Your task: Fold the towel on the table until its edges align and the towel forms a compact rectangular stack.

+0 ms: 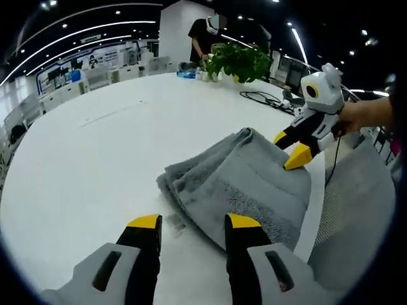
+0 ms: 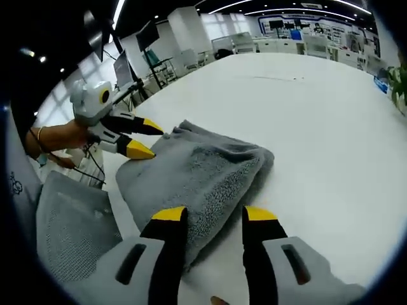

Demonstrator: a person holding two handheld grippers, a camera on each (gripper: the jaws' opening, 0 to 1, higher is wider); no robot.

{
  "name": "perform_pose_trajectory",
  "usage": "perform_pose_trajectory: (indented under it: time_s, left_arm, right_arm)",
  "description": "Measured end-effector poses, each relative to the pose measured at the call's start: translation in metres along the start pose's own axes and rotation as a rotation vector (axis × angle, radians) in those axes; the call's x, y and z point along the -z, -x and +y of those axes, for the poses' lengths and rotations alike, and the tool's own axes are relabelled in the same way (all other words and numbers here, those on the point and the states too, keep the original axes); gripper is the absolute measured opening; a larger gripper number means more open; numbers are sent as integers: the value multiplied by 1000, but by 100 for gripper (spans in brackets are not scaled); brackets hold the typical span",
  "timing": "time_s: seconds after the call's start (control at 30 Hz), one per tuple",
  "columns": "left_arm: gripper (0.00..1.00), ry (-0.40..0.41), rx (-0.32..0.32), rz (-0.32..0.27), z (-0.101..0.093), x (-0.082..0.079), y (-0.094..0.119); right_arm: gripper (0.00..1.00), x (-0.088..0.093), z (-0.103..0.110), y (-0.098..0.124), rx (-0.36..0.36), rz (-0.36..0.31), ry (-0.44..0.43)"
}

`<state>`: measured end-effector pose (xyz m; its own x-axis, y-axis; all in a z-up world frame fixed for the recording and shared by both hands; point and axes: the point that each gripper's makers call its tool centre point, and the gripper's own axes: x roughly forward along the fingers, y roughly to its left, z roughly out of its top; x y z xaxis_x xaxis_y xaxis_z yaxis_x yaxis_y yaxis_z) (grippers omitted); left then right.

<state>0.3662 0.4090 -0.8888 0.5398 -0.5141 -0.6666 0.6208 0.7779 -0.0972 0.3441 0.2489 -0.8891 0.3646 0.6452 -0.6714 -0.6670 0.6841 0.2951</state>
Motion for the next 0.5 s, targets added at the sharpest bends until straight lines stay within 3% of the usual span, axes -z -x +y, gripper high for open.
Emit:
perform_pose_trajectory:
  time_s: [0.1,0.27,0.5]
  left_arm:
    - [35,54,19,17,-2,5,-4]
    - [26,66,46,19,-9,8,-9]
    - [26,157,65,15,-4,11,-16]
  right_arm:
    - [28,3,2,-4,-12,6,2]
    - [25,8,3,-11,-11,11,8]
    - [23,7,-1,-17,16,30,14]
